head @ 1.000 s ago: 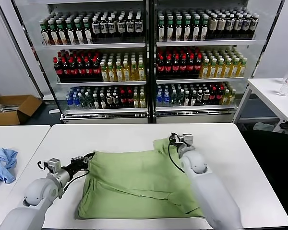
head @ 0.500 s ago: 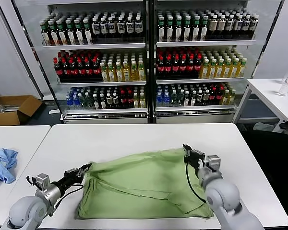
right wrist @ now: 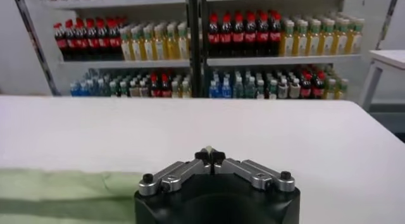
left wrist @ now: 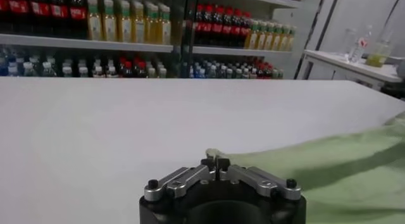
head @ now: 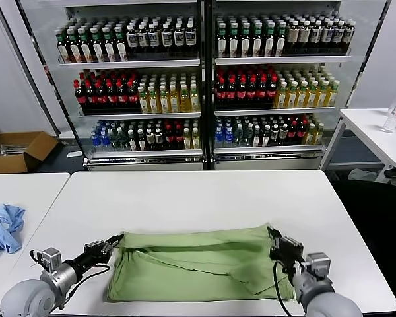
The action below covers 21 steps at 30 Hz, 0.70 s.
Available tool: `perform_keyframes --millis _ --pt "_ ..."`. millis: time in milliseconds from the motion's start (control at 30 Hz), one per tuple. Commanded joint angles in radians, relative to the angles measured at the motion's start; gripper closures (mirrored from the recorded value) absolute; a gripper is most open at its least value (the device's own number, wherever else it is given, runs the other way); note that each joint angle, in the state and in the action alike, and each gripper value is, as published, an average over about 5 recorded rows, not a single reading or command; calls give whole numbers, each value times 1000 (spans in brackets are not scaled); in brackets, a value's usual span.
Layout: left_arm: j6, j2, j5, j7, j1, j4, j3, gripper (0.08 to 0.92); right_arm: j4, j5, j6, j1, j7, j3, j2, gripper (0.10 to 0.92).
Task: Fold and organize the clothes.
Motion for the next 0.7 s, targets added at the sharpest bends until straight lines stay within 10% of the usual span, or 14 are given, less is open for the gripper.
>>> perform_keyframes --millis 33,333,533,700 --pt "5 5 12 30 44 -17 -19 916 69 -49 7 -153 4 32 -7 919" --pt "24 0 91 12 56 -21 -28 910 74 -114 25 -215 15 -7 10 907" --pt "28 -11 101 -16 97 -86 -65 774 82 -121 38 -193 16 16 1 759" --pt "33 -81 43 -309 99 -176 -57 627 97 -137 58 -191 15 46 3 611"
